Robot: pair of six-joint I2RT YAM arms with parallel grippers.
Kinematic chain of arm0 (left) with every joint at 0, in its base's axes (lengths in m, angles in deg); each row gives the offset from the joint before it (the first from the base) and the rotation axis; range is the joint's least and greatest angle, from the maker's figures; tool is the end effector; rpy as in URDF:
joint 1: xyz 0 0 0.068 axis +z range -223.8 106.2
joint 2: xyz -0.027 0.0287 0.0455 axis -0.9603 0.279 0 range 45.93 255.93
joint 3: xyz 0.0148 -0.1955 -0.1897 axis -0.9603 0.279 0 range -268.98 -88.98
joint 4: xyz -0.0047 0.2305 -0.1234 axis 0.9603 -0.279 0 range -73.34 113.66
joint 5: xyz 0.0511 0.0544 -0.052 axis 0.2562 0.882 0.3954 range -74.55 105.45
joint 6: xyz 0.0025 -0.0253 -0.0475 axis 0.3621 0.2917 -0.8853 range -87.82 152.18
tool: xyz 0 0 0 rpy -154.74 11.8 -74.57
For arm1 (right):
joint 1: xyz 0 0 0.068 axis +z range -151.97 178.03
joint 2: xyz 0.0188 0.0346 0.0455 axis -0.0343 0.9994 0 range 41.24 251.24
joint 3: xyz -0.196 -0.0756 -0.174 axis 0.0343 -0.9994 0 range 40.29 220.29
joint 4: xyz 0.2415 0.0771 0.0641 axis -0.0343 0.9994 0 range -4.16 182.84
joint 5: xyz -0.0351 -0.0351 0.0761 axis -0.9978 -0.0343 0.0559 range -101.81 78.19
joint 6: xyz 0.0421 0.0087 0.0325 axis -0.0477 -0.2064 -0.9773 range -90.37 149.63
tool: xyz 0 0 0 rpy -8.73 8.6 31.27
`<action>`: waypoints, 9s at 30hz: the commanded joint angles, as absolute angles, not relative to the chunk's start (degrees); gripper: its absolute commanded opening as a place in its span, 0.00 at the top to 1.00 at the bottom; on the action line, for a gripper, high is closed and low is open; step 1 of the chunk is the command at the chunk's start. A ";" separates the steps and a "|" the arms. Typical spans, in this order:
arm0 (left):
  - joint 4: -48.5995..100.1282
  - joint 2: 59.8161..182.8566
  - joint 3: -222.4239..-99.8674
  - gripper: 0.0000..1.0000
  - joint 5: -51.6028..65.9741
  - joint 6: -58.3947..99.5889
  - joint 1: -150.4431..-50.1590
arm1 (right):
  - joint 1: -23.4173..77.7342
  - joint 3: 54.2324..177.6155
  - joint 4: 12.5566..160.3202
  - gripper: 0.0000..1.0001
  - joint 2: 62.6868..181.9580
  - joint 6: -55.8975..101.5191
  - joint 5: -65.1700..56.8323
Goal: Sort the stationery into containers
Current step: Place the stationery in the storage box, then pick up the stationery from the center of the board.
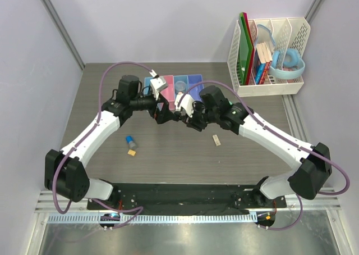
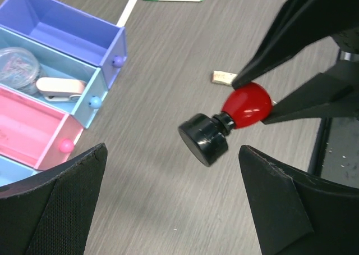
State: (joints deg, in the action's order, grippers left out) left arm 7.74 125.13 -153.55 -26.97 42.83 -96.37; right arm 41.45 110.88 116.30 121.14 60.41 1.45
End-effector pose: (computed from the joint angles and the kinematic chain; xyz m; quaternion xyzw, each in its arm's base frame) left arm 0.2764 -0.1407 0.3181 0.4033 0.7245 -0.3605 0.4272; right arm 0.2186 0.2180 0.3235 -0.5816 0.6878 0.1504 0.4076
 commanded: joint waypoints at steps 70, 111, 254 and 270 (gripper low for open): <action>18.65 121.08 -149.80 0.00 -9.33 35.69 -86.99 | 39.70 117.19 105.11 0.68 127.27 59.68 -9.33; 6.96 110.88 -138.90 0.00 -17.78 46.06 -79.87 | 21.23 156.83 120.30 0.67 167.01 64.25 -2.93; -19.66 137.43 -146.27 0.37 -18.03 77.27 -69.94 | 30.02 118.33 110.45 0.35 127.29 57.31 -6.62; -17.22 131.10 -152.96 0.38 -19.36 67.52 -81.00 | 30.11 118.42 108.79 0.36 130.71 58.27 -8.11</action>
State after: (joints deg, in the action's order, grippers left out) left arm -20.55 132.93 -151.32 -18.46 72.16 -78.23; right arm 29.80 117.52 112.34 130.17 57.90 -6.53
